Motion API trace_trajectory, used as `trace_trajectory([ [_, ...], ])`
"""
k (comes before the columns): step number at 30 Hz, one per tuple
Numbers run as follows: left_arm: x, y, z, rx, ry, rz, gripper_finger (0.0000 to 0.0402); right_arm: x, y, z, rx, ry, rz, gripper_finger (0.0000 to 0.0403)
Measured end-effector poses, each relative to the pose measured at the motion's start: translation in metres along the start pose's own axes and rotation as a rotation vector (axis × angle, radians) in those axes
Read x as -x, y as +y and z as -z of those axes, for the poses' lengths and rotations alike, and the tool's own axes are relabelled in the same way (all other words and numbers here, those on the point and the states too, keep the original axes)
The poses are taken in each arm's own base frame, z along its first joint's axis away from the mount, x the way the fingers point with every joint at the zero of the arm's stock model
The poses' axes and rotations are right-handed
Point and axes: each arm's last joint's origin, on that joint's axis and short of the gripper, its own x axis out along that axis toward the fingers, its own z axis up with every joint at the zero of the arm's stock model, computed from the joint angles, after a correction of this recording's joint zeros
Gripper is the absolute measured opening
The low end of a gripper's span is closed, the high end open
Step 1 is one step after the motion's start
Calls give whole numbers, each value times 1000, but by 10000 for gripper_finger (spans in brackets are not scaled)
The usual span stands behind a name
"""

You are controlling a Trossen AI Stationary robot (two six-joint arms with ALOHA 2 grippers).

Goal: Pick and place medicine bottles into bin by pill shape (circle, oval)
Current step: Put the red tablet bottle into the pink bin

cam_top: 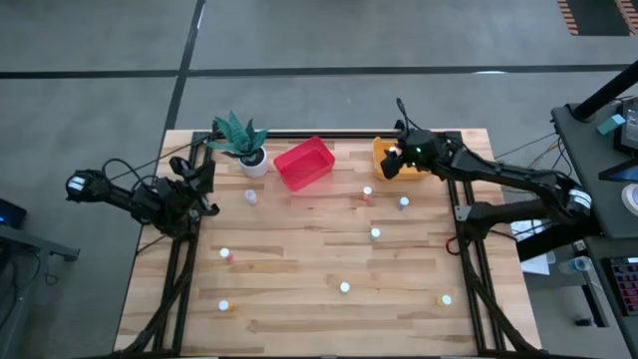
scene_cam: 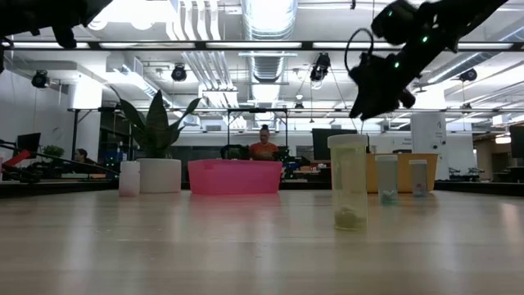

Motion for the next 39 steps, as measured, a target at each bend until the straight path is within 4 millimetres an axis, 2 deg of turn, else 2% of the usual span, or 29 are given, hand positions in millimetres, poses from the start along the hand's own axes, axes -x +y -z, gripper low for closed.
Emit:
trace_trajectory([
  [4,-1,-2,2,19,11,7,0,22,16,4,41,-43,-92,187],
  [10,-2,-12,15,95,96,54,0,44,32,26,106,-71,-220,187],
  [15,-7,-20,18,253,138,46,0,53,37,43,130,-158,-310,187],
  [20,-17,-29,19,354,239,-58,0,55,35,49,158,-269,-337,187],
  [24,-29,-44,24,366,375,-112,0,56,34,48,238,-313,-329,185],
  [30,-47,-60,18,439,595,-165,0,59,34,42,353,-379,-308,180],
  [39,-47,-58,23,583,1074,-477,0,58,27,33,472,-413,-230,178],
])
